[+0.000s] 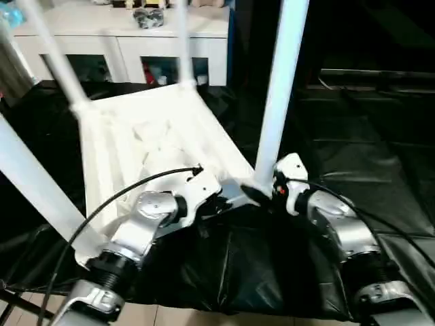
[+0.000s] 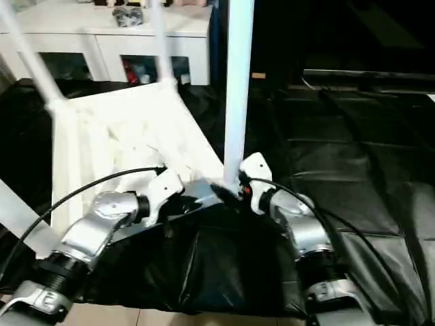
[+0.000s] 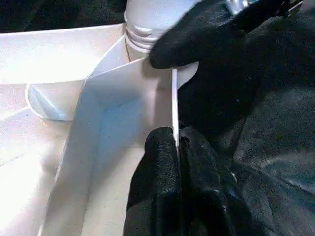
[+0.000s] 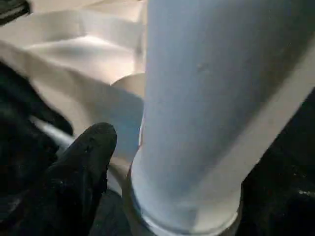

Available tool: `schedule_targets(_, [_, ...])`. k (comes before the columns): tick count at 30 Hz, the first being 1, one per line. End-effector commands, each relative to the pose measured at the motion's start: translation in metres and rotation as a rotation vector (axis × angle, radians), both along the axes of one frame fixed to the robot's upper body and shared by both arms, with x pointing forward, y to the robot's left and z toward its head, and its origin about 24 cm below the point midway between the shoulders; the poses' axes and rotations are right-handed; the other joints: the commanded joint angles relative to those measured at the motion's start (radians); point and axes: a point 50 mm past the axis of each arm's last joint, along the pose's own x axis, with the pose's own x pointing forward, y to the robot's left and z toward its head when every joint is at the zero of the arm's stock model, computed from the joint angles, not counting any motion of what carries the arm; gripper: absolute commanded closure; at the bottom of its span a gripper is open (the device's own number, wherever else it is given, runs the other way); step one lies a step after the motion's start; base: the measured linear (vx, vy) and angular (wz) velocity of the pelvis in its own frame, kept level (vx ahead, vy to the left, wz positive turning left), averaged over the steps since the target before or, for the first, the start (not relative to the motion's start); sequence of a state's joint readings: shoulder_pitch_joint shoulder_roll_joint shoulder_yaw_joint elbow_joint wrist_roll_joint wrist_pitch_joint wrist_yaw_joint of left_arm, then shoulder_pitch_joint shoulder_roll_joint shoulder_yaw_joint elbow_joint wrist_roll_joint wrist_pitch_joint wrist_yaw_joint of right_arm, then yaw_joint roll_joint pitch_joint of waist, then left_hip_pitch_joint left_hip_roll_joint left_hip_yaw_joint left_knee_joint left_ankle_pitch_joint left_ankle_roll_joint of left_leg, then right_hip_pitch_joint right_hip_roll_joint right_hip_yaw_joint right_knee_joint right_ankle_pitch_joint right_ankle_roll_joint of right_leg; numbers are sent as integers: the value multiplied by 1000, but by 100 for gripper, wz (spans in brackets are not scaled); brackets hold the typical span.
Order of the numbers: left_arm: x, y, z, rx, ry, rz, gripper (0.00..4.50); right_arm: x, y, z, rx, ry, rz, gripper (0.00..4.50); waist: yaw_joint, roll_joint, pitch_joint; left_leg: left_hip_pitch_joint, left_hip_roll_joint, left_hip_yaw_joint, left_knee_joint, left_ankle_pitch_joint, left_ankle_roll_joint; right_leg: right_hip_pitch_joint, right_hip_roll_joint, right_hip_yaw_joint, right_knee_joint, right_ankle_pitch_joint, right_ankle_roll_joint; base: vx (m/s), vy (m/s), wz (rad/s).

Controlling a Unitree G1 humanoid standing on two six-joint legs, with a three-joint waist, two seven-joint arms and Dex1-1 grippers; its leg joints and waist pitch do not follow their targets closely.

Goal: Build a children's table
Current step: Rotate leg to tighten

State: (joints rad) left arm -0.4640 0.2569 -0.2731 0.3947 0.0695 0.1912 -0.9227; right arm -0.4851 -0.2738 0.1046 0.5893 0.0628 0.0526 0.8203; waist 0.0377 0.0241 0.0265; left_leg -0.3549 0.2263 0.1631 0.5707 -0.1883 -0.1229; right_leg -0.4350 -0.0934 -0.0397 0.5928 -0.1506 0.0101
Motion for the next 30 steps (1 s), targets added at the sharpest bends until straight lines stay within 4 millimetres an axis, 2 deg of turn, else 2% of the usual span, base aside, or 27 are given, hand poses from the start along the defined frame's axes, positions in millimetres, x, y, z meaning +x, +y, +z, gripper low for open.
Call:
schedule_targets(1, [-2,-3,9,-56,-33,-59,450,-2,3,4,-13,-2,79,60,-1,-14,-52,-12,-19,26,-57,-242,80,66,-9,11,-72,-269,-201,0,0,0])
schedule_targets(3, [-2,-2,9,-54,-31,-63,450,-2,2,4,-13,1,86,60,-1,-14,-51,-12,-19,25,-57,-243,80,66,-10,11,-72,-275,-201,0,0,0])
schedule_targets(4, [-2,-2,9,-54,-31,-63,450,-2,2,4,-13,1,86,76,-1,-15,-52,-13,-19,25,-57,-237,78,66,-10,12,-71,-268,-202,0,0,0])
schedule_targets(6, [-9,6,7,-33,13,-141,450,-7,0,7,-2,25,177,85,1,-20,-53,-12,-18,24,-56,-229,82,69,-10,11,-68,-264,-203,0,0,0])
schedule_targets(8, [-12,9,6,-22,34,-179,450,-9,0,8,5,41,223,96,1,-18,-53,-13,-17,25,-55,-217,88,68,-11,12,-65,-237,-214,0,0,0])
schedule_targets(10, [-16,17,5,-1,85,-237,450,-15,1,8,13,65,304,119,3,-14,-53,-8,-16,26,-55,-217,94,67,-8,11,-62,-212,-230,0,0,0])
schedule_targets(14, [-19,23,4,19,124,-281,450,-18,3,8,19,80,352,142,7,-14,-53,-9,-12,28,-54,-193,97,69,-9,12,-55,-158,-256,0,0,0])
schedule_targets(17, [-19,27,4,32,129,-289,450,-21,3,8,25,91,377,176,8,-15,-52,-8,-13,27,-55,-202,87,70,-10,12,-56,-176,-252,0,0,0])
schedule_targets(21, [-18,29,6,38,134,-296,450,-25,2,7,24,108,407,188,11,-16,-52,-8,-14,27,-54,-194,84,71,-11,14,-56,-180,-246,0,0,0])
schedule_targets(26, [-8,24,5,26,69,-175,450,-25,8,1,60,118,336,189,15,-17,-51,-8,-15,28,-54,-190,79,71,-11,15,-58,-188,-239,0,0,0])
schedule_targets(29, [2,14,7,-18,9,-37,450,-14,15,-6,90,89,118,190,12,-18,-45,-8,-17,27,-58,-231,50,65,-12,15,-68,-292,-204,0,0,0])
schedule_targets(30, [3,11,7,-24,-2,-17,450,-11,17,-8,101,87,73,191,9,-19,-45,-8,-19,24,-60,-247,32,66,-14,14,-73,-353,-178,0,0,0])
